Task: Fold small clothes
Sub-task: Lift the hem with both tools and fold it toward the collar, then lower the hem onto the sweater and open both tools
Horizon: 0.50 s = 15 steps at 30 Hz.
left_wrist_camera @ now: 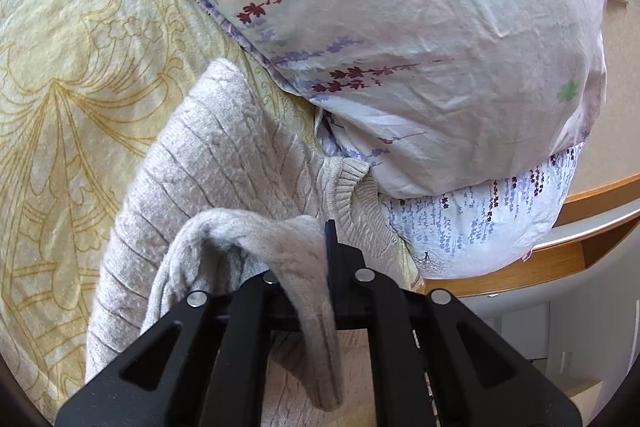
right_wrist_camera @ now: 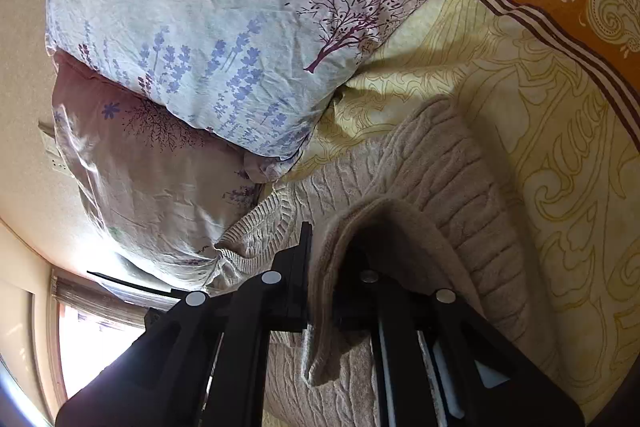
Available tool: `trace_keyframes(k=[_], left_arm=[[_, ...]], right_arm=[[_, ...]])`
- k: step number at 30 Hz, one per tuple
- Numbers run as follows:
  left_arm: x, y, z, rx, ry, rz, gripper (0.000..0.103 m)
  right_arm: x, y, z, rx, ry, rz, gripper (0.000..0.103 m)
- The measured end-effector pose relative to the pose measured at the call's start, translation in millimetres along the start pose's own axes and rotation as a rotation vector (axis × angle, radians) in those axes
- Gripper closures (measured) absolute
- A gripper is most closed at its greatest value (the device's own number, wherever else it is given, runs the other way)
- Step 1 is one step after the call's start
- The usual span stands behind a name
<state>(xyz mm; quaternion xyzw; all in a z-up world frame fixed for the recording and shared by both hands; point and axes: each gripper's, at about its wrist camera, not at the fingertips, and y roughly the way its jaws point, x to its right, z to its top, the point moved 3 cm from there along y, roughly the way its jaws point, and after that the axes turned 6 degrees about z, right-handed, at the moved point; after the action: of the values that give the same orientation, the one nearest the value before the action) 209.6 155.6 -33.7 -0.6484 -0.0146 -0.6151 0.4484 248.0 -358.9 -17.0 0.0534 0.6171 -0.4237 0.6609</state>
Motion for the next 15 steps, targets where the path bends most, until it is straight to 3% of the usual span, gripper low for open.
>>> trace_keyframes(k=[6,11,13,15], left_arm=[[-0.5,10.5,7.9,-0.019,-0.052,-0.002,0.095],[-0.9,19.1,17.5,-0.030,-0.135,-0.027,0.081],[1.1,19.7,19.3,-0.031,-0.166,-0.052,0.066],[3.9,19.2,22.2,-0.023,-0.203,-0.091,0.053]], right_arm=[[7.3,4.0,10.5,0.009,0.099,0.048,0.094],[20.5,13.5,19.9,-0.003,0.272,0.092,0.085],[20.7,12.8,21.9,0.000,0.313,0.128,0.074],[18.7,9.7,23.9,0.017,0.359,0.201,0.049]])
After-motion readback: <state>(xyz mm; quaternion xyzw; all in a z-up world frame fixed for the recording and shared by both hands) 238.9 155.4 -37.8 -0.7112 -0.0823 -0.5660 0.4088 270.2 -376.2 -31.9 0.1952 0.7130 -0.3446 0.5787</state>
